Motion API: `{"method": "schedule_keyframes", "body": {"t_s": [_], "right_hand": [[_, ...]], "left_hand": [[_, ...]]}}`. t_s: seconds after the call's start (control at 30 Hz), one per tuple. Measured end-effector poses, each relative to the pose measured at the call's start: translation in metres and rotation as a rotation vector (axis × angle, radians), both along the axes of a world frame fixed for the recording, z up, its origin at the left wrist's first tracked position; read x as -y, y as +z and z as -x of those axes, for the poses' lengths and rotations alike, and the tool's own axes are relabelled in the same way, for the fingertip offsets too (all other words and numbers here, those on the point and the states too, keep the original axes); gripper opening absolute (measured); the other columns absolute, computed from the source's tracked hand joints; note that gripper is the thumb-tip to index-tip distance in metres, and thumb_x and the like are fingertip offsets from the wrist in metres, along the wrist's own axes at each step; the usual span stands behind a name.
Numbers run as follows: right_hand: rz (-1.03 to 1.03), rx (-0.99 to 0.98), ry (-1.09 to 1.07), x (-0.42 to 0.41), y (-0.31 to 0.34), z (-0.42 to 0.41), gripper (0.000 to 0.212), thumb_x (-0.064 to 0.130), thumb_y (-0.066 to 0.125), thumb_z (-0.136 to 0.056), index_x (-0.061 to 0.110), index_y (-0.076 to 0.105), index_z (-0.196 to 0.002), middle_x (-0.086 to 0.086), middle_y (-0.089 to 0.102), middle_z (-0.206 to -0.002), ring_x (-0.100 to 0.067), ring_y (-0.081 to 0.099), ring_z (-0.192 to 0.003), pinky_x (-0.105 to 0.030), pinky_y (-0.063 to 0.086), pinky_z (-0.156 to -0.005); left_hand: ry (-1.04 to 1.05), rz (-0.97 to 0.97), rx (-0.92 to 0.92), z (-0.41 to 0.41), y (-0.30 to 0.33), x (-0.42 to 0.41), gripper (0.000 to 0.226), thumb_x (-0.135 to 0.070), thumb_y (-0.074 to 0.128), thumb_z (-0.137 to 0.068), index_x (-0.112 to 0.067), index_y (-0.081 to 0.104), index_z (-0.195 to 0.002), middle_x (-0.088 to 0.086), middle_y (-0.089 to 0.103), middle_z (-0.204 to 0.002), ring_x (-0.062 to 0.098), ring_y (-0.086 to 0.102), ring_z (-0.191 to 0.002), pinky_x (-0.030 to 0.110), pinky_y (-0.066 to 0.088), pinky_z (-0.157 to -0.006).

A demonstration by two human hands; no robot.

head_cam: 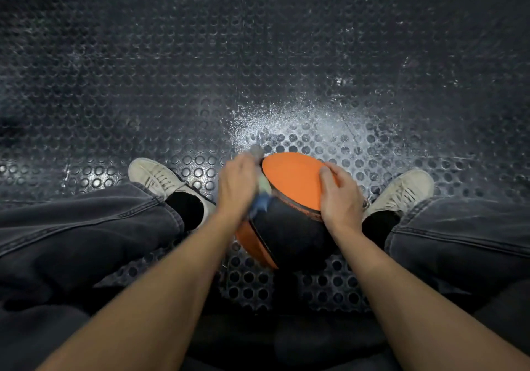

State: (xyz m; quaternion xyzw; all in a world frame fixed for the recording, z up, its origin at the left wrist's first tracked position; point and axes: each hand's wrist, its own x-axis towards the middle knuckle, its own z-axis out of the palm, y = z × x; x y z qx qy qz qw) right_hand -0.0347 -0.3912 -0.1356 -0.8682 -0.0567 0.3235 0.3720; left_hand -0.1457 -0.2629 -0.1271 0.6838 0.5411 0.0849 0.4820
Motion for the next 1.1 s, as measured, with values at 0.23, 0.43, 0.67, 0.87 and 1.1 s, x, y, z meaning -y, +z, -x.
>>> {"method": "schedule_keyframes", "body": {"t_s": [0.23, 0.43, 0.67, 0.87, 1.1], "right_hand": [[-0.001, -0.051, -0.134, 0.005, -0.001, -0.007, 0.037, 0.048, 0.047, -0.098, 0.038, 0.063, -0.129, 0.005, 0.060, -0.130, -0.018, 0.052, -0.115, -0.038, 0.042, -0.102], [0.016, -0.056, -0.126, -0.004, -0.002, -0.005, 0.036, 0.050, 0.043, -0.097, 0.038, 0.060, -0.127, -0.001, 0.055, -0.128, -0.023, 0.049, -0.113, -0.037, 0.036, -0.092], [0.089, -0.041, -0.210, -0.016, 0.000, 0.002, 0.035, 0.050, 0.047, -0.095, 0.033, 0.062, -0.122, -0.010, 0.057, -0.128, -0.032, 0.051, -0.119, -0.041, 0.037, -0.100], [0.040, -0.074, -0.155, -0.008, 0.001, 0.007, 0.030, 0.049, 0.044, -0.096, 0.038, 0.058, -0.120, 0.000, 0.049, -0.128, -0.024, 0.045, -0.119, -0.043, 0.033, -0.103], [0.041, -0.157, -0.090, -0.004, -0.003, -0.025, 0.031, 0.050, 0.042, -0.098, 0.023, 0.057, -0.097, -0.001, 0.055, -0.099, -0.025, 0.054, -0.093, -0.041, 0.042, -0.083]], "left_hand": [[-0.398, -0.199, 0.009, -0.006, 0.023, 0.032, 0.035, -0.021, 0.037, -0.099, -0.018, 0.055, -0.129, 0.001, 0.061, -0.122, 0.008, 0.064, -0.094, 0.011, 0.047, -0.088], [-0.250, -0.045, -0.123, -0.033, -0.005, -0.019, 0.034, -0.022, 0.039, -0.098, -0.011, 0.064, -0.119, 0.007, 0.066, -0.112, 0.024, 0.064, -0.090, 0.033, 0.049, -0.078], [-0.686, -0.406, -0.118, -0.052, 0.019, 0.021, 0.041, -0.026, 0.039, -0.087, -0.016, 0.065, -0.117, 0.006, 0.064, -0.123, 0.024, 0.053, -0.117, 0.036, 0.037, -0.106], [-0.239, -0.260, 0.110, 0.014, 0.019, 0.025, 0.029, -0.018, 0.038, -0.099, -0.015, 0.060, -0.118, 0.003, 0.064, -0.093, -0.007, 0.056, -0.076, 0.009, 0.046, -0.067], [0.667, 0.769, 0.103, 0.060, -0.038, 0.016, 0.035, -0.036, 0.041, -0.091, -0.006, 0.057, -0.083, 0.017, 0.058, -0.086, 0.027, 0.057, -0.065, 0.033, 0.051, -0.059]]}}
